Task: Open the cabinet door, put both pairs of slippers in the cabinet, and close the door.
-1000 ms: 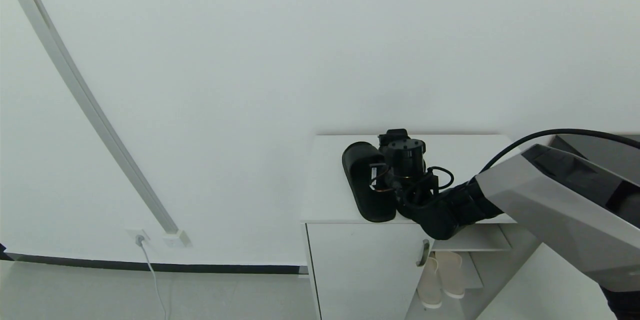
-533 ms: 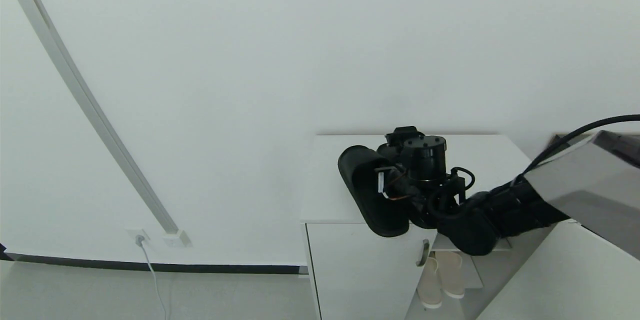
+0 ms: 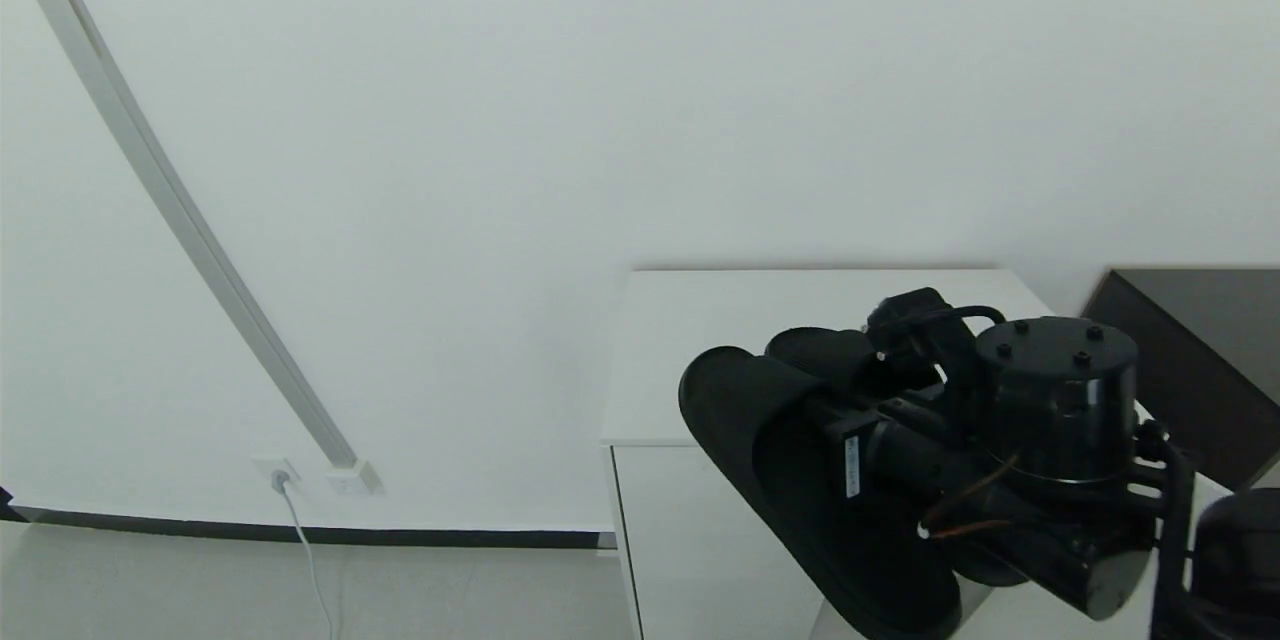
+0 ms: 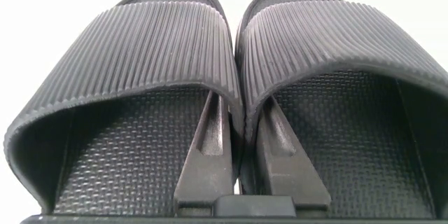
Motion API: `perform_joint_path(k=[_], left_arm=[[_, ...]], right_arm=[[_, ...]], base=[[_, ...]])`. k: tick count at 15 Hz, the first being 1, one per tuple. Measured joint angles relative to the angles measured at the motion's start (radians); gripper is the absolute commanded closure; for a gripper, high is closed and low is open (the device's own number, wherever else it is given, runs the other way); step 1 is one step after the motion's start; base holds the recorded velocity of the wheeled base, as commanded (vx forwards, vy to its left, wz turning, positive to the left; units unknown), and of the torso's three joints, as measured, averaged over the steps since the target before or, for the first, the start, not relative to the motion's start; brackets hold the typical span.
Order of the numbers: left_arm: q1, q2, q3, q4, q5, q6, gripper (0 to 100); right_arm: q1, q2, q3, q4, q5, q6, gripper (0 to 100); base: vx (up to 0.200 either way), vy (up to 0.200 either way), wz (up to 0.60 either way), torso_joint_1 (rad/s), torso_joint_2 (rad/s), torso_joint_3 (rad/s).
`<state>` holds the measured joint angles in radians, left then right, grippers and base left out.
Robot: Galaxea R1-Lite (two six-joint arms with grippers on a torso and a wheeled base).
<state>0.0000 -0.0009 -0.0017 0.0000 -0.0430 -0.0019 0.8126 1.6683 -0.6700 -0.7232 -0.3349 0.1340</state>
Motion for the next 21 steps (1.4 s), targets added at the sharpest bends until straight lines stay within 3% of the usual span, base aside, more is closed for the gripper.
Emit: perform_joint_path(k=[6,16,21], left_arm=[[0.000,0.000,0.000,0.000,-0.002,0.000,100],[0.000,0.000,0.000,0.000,-0.002,-0.006,100],[0.000,0.000,0.000,0.000,0.000,-0.006,100]], right_arm=[[0.026,-0.096,0.036,0.063,-0.005,0.039,100],[0.026,-0.117,0.065,0.059,-0.006,0.038,100],[0.027,-0.119,0.079,0.055,-0.005,0.034,100]], base=[[0.000,0.000,0.00,0.000,0.00,0.000],[-0.200,0.000,0.00,0.003,0.00,0.004],[0.000,0.000,0.00,0.000,0.00,0.000]])
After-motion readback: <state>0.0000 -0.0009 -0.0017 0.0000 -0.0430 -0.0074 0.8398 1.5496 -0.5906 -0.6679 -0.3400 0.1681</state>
